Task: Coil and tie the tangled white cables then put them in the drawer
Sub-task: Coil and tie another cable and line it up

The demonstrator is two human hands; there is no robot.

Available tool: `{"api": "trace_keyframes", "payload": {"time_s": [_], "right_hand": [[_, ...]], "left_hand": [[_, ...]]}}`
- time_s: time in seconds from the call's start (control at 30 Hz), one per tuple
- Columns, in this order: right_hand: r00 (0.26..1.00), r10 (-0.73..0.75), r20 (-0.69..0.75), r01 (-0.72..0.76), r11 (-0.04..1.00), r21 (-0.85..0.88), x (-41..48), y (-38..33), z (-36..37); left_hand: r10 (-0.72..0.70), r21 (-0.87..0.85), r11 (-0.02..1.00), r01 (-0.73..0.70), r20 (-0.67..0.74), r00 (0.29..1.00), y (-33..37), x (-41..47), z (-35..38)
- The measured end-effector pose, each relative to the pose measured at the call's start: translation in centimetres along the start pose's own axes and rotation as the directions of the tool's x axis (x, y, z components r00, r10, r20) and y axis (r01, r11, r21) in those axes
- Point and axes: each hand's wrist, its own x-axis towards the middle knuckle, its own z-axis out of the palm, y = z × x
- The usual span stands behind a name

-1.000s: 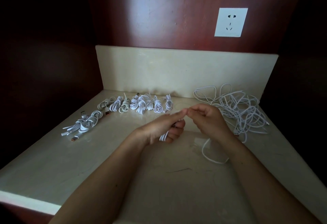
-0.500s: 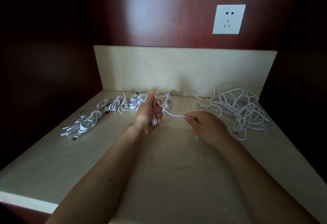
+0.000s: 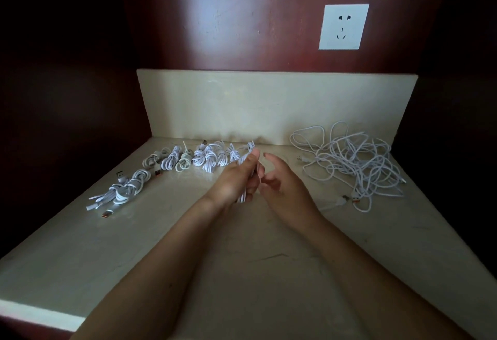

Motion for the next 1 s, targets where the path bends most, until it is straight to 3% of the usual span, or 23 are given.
{"api": "trace_keyframes", "payload": {"time_s": [0.1, 0.23, 0.3, 0.37, 0.43, 0.5, 0.57, 0.67, 0.87, 1.0], "right_hand": [[1.000, -0.016, 0.015, 0.015, 0.998, 0.064, 0.4, 0.5, -0.4], [0.994, -0.091, -0.059, 0.078, 0.976, -0.204, 0.5, 0.7, -1.4], [0.991, -0.107, -0.082, 0.085, 0.968, -0.234, 0.5, 0.7, -1.6], [0.988, -0.112, -0.109, 0.097, 0.986, -0.133, 0.5, 0.3, -1.6], [0.991, -0.044, -0.123, 0.057, 0.993, 0.104, 0.8, -0.2, -1.7], [0.992, 0.103, -0.076, -0.071, 0.935, 0.347, 0.9, -1.0, -2.0], [0.978, 0.206, -0.016, -0.176, 0.869, 0.463, 0.9, -1.4, -2.5], [0.977, 0.212, 0.020, -0.200, 0.878, 0.434, 0.5, -2.0, -3.0], [0.999, -0.037, 0.034, 0.029, 0.974, 0.223, 0.3, -2.0, -3.0], [0.990, 0.048, 0.132, -0.082, 0.960, 0.267, 0.2, -2.2, -3.2]], "left_hand": [[-0.001, 0.085, 0.996, 0.002, -0.005, 1.000, 0.3, 0.0, -0.5], [0.020, 0.205, 0.978, -0.031, 0.055, 0.998, 0.3, -0.2, -0.9], [0.018, 0.253, 0.966, -0.044, 0.106, 0.994, 0.2, -0.3, -0.7], [-0.013, 0.256, 0.966, -0.026, 0.148, 0.989, 0.2, -0.5, -0.4], [-0.061, 0.220, 0.975, 0.013, 0.212, 0.975, 0.4, -0.7, -0.2], [-0.113, 0.172, 0.983, 0.063, 0.299, 0.948, 0.5, -0.9, -0.1], [-0.152, 0.153, 0.983, 0.100, 0.379, 0.913, 0.6, -1.1, 0.0], [-0.173, 0.160, 0.980, 0.116, 0.417, 0.892, 0.5, -1.2, 0.0], [-0.187, 0.188, 0.975, 0.116, 0.418, 0.889, 0.5, -1.2, 0.1], [-0.149, 0.251, 0.967, 0.044, 0.419, 0.896, 0.6, -1.4, 0.3]]}}
